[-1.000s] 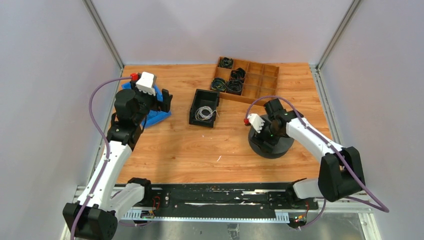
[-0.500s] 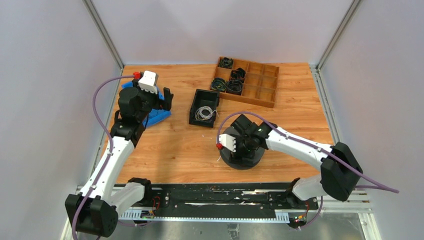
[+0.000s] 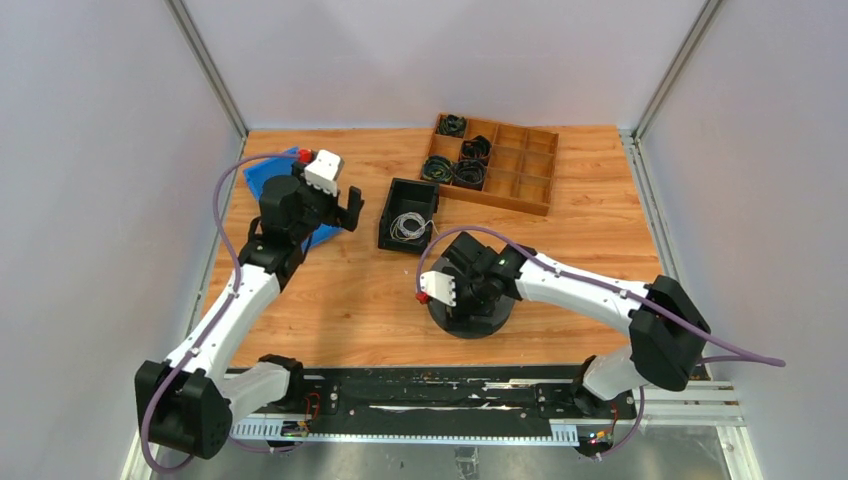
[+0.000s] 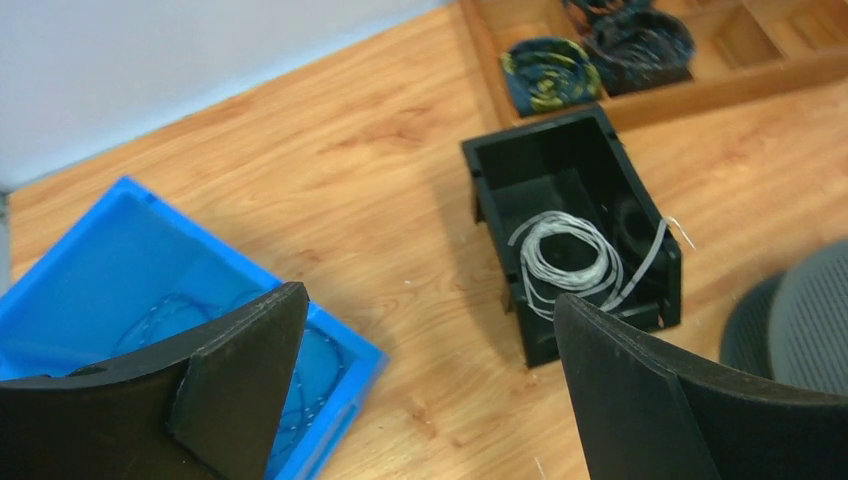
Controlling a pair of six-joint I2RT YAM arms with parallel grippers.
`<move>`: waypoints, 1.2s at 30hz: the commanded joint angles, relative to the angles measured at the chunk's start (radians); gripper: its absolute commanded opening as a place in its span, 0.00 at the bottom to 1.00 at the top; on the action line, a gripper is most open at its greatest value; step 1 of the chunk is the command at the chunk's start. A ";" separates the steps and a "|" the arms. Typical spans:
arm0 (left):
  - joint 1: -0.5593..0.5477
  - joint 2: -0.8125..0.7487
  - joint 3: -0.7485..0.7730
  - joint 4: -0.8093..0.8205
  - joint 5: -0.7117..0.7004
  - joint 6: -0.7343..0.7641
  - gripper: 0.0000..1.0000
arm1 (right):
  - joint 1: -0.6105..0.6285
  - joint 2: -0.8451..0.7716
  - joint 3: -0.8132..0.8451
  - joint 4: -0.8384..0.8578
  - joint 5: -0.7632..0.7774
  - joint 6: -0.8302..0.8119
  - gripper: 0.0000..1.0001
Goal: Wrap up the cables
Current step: Move the cable reel to the center of the board, then pick up the cable from the storage box.
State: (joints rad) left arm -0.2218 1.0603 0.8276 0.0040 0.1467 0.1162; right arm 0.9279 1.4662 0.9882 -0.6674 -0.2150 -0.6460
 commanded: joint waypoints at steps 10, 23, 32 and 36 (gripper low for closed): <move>-0.127 0.161 -0.025 0.068 0.234 0.144 0.98 | -0.006 -0.133 0.121 -0.128 -0.134 -0.029 0.85; -0.232 0.446 0.088 0.065 0.230 0.203 0.89 | -0.353 -0.308 0.048 -0.037 -0.243 0.097 0.84; -0.256 0.573 0.157 0.065 0.215 0.214 0.73 | -0.463 -0.369 0.022 -0.027 -0.279 0.110 0.84; -0.263 0.618 0.183 0.048 0.210 0.216 0.69 | -0.487 -0.389 0.017 -0.020 -0.279 0.114 0.83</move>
State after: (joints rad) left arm -0.4713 1.6367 0.9707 0.0513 0.3656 0.3130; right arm 0.4709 1.1027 1.0229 -0.6964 -0.4736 -0.5480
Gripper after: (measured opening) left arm 0.708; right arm 0.837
